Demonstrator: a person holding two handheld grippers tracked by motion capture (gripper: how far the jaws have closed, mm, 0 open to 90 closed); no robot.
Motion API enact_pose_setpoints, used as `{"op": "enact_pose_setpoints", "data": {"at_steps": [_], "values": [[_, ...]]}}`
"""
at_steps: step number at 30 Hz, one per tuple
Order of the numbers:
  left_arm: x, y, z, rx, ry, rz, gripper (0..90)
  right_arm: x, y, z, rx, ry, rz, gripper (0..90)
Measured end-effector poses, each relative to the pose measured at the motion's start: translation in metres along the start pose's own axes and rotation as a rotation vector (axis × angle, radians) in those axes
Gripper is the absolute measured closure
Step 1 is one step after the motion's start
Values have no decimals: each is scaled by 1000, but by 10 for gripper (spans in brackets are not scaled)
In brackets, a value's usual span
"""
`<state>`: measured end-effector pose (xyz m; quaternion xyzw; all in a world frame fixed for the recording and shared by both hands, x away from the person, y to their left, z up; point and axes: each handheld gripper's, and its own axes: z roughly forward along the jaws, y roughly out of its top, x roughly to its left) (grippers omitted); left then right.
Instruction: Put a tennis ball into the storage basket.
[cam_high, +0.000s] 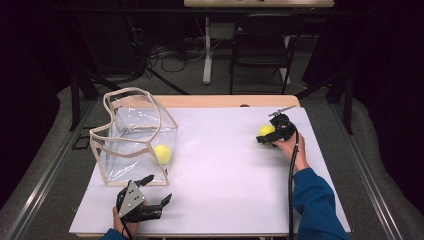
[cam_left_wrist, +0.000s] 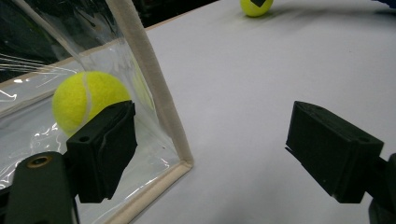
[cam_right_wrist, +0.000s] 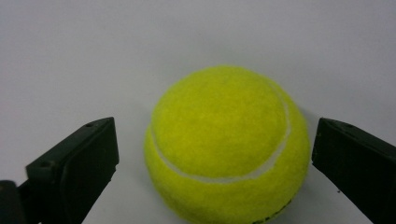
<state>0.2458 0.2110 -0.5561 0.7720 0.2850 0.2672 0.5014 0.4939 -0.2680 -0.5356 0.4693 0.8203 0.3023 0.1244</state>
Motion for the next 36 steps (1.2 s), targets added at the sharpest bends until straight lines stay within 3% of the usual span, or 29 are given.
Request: {"op": "enact_pose_setpoints", "data": {"at_steps": [7, 13, 20, 36], "values": [[0, 0, 1, 2, -3, 1, 160, -1, -1, 3, 40, -13, 13, 145], [1, 0, 1, 2, -1, -2, 160, -3, -4, 4, 25, 6, 39, 243], [1, 0, 1, 2, -3, -1, 160, -2, -3, 3, 35, -3, 40, 255], [0, 0, 0, 0, -1, -3, 160, 8, 4, -14, 24, -9, -23, 258]]}}
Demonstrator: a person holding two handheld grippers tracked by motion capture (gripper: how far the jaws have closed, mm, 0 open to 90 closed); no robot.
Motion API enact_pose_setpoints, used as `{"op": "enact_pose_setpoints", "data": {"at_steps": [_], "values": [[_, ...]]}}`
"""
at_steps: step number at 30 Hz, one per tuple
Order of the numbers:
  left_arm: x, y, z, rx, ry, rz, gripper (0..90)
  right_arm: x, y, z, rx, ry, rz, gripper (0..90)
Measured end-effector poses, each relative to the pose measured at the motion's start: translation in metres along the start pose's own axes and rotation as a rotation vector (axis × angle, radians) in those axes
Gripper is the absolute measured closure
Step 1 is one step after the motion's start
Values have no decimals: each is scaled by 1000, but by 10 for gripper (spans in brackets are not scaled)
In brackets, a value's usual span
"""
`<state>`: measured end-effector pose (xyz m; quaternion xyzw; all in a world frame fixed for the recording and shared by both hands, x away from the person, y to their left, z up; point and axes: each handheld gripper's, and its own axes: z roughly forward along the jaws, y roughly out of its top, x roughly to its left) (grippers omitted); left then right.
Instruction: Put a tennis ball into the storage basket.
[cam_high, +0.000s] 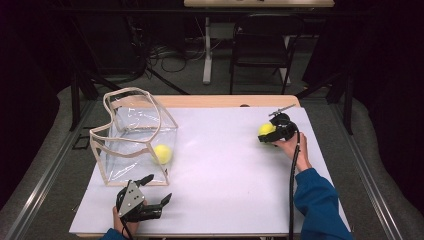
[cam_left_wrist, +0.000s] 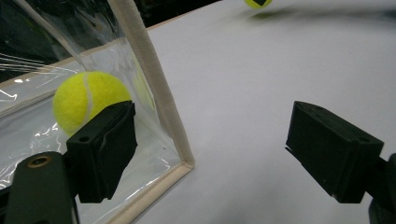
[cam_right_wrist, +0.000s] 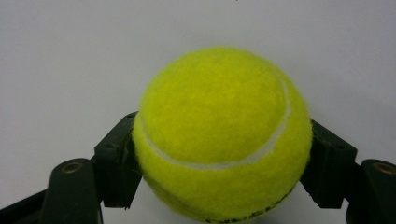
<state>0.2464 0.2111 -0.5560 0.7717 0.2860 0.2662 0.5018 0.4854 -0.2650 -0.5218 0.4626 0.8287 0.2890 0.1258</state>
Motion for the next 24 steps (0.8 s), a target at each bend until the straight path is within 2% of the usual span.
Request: {"op": "enact_pose_setpoints", "data": {"at_steps": [24], "values": [[0, 0, 0, -2, -1, 0, 160, 32, 15, -18, 18, 27, -100, 259]]}}
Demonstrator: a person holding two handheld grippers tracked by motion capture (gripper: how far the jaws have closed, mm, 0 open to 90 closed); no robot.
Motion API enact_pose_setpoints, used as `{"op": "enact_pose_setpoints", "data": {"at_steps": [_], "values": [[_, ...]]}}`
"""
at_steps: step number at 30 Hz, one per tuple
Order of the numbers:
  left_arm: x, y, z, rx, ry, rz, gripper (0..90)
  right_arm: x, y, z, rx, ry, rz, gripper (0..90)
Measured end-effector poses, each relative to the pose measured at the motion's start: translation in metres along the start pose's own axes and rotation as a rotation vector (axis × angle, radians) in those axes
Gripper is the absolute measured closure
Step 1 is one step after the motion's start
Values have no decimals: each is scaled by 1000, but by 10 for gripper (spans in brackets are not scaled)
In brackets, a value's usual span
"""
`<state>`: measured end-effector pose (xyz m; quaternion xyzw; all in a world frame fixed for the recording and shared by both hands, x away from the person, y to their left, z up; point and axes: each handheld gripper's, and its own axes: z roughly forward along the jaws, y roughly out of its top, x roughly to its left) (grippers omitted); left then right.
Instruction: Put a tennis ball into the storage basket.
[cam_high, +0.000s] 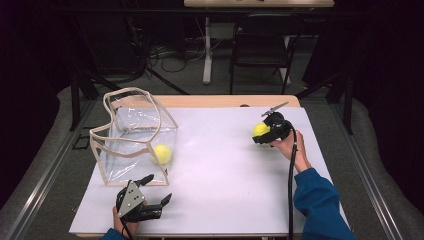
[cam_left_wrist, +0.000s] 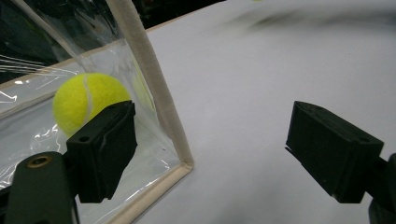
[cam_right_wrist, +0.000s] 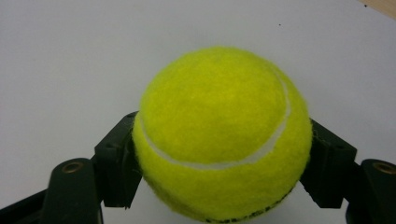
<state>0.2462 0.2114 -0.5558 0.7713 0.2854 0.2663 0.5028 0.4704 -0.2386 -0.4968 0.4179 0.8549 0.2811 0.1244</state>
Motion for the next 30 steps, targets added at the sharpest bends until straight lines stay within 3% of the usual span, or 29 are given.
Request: {"op": "enact_pose_setpoints", "data": {"at_steps": [30], "values": [[0, 0, 0, -1, -1, 1, 160, 35, 21, -10, 2, 35, -105, 260]]}}
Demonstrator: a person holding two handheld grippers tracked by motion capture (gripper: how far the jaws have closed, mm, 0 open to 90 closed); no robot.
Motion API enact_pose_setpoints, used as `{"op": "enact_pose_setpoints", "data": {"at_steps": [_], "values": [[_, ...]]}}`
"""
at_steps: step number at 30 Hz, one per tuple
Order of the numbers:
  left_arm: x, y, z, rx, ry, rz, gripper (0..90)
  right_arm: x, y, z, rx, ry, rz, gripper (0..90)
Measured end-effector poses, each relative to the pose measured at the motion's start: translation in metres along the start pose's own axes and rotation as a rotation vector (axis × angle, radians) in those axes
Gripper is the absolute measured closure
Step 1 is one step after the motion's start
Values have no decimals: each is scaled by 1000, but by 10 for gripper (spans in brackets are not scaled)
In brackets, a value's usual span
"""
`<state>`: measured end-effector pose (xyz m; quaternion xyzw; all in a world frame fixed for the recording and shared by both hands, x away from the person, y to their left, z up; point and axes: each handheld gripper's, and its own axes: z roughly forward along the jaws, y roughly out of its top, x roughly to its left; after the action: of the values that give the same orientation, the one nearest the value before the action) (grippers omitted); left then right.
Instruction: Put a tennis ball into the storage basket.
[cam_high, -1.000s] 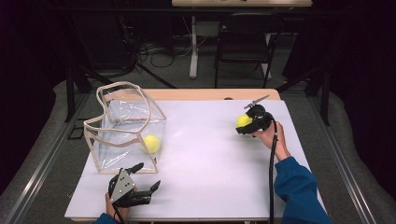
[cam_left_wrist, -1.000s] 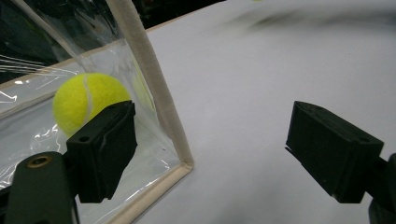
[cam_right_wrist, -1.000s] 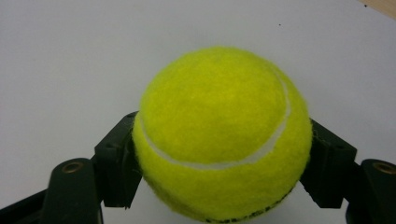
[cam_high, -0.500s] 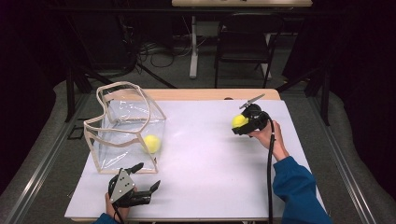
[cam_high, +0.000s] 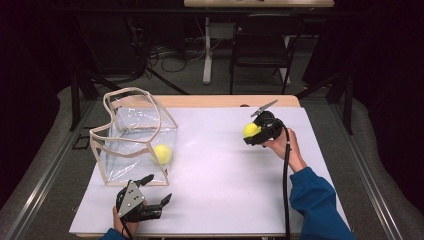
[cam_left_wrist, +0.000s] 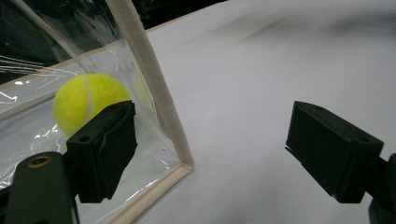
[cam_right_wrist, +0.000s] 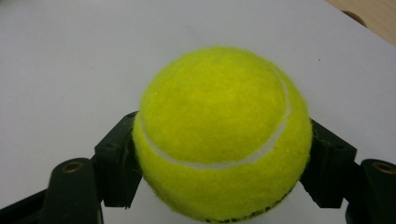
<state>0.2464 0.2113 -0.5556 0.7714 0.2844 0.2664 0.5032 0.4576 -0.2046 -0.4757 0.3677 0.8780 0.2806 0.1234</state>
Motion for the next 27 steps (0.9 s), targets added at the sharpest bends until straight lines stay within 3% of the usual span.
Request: {"op": "enact_pose_setpoints", "data": {"at_steps": [27], "values": [[0, 0, 1, 2, 1, -1, 160, 32, 21, -2, -15, 53, -85, 260]]}}
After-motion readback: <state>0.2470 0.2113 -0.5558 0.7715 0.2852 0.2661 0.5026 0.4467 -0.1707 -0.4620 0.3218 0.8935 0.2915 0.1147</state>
